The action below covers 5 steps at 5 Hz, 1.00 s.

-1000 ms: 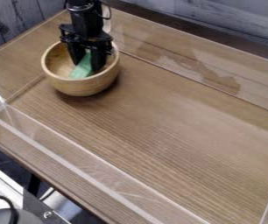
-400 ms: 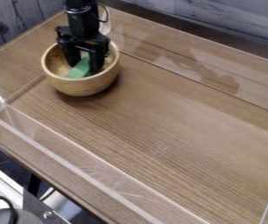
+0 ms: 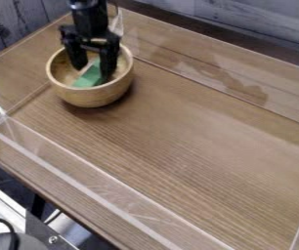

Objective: Put the green block in the brown bowl

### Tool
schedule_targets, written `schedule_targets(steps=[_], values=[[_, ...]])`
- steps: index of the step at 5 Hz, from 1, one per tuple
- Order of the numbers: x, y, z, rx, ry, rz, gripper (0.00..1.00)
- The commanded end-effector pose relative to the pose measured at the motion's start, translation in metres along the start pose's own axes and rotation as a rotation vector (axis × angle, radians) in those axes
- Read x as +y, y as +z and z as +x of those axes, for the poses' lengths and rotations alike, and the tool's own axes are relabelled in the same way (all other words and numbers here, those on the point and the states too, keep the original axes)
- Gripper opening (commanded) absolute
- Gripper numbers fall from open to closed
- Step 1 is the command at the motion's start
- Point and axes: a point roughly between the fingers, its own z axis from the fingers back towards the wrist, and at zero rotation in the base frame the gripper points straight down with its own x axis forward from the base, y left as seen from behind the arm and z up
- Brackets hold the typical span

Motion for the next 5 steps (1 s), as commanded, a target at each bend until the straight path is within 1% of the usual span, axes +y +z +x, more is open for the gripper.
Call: schedule_targets(steps=[1,2,3,5], values=[[-0.004,0.050,0.004,-0.127,0.002,-0.001,1.00],[-0.016,0.068,0.003,-0.152,-0.026,0.008,1.00],[-0.026,0.077,0.002,-0.165,-0.053,0.012,1.00],[-0.031,0.060,0.001,-0.171,-0.043,0.009,1.00]])
